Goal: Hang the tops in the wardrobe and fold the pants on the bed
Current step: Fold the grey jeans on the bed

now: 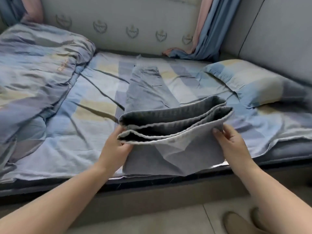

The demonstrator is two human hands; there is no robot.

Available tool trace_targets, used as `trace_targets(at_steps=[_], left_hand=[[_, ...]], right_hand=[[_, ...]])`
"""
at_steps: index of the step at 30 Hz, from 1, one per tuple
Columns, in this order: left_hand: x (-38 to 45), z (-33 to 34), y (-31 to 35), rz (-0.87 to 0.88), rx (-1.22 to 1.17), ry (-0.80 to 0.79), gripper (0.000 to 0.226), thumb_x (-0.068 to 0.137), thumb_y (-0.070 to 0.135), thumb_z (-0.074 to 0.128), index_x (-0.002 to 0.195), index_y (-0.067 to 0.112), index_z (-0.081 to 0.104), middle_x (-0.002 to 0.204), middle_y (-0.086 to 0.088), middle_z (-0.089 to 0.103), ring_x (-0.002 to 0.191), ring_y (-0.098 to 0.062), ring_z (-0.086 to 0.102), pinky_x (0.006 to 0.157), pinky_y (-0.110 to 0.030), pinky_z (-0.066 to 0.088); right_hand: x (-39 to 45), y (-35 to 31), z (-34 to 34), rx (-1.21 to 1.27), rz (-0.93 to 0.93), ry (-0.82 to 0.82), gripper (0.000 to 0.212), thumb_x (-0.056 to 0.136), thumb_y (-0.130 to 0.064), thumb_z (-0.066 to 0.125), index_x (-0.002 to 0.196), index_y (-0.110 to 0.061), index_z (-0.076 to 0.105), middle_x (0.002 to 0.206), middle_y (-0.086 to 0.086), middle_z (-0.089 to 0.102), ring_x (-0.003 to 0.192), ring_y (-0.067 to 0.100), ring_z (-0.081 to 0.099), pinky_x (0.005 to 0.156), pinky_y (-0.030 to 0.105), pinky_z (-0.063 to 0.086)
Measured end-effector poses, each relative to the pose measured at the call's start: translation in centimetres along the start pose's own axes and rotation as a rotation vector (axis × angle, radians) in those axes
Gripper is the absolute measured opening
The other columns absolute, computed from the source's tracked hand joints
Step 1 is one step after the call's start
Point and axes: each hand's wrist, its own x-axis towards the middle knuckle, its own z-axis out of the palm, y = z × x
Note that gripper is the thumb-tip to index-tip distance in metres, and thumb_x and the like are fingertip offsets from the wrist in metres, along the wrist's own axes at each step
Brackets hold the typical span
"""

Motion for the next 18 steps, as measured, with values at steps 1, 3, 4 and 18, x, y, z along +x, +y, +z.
trace_targets(at_steps=[1,3,4,18], left_hand=[[0.7,-0.1,0.1,-0.028,-0.054,-0.023,0.027,0.088,0.001,0.062,0.104,0.022,0.063,0.095,0.007,0.072,0.095,-0.01,0.066,0.076,-0.015,0.05],[2.2,-0.4,0.6,-0.082,-0.14,-0.107,0.038,0.09,-0.003,0.056,0.121,0.019,0.055,0.105,0.001,0.07,0.101,-0.012,0.065,0.079,-0.018,0.052],[3.3,-0.9,1.1,-0.113,-0.193,-0.153,0.049,0.091,-0.006,0.053,0.131,0.022,0.047,0.11,-0.001,0.068,0.103,-0.011,0.065,0.081,-0.02,0.053],[14.7,0.6,-1.3,-0.469,-0.212,0.021,0.015,0.089,0.035,0.063,0.095,0.023,0.069,0.091,0.004,0.075,0.082,-0.014,0.071,0.069,-0.03,0.057]], right_hand=[[1.0,0.1,0.4,-0.011,0.04,0.016,0.016,0.095,-0.021,0.054,0.1,-0.03,0.068,0.093,-0.018,0.072,0.084,-0.005,0.063,0.072,0.014,0.049],[2.6,-0.5,1.1,-0.094,0.099,0.06,0.016,0.096,-0.021,0.053,0.101,-0.03,0.066,0.094,-0.016,0.072,0.087,0.001,0.064,0.073,0.022,0.048],[3.5,-1.3,1.4,-0.14,0.117,0.088,0.015,0.096,-0.02,0.053,0.101,-0.028,0.065,0.094,-0.015,0.071,0.088,0.005,0.063,0.073,0.024,0.046],[17.2,1.6,4.6,-0.18,0.339,-0.012,0.023,0.094,-0.012,0.056,0.116,-0.012,0.061,0.109,0.013,0.069,0.1,0.026,0.064,0.09,0.038,0.049]])
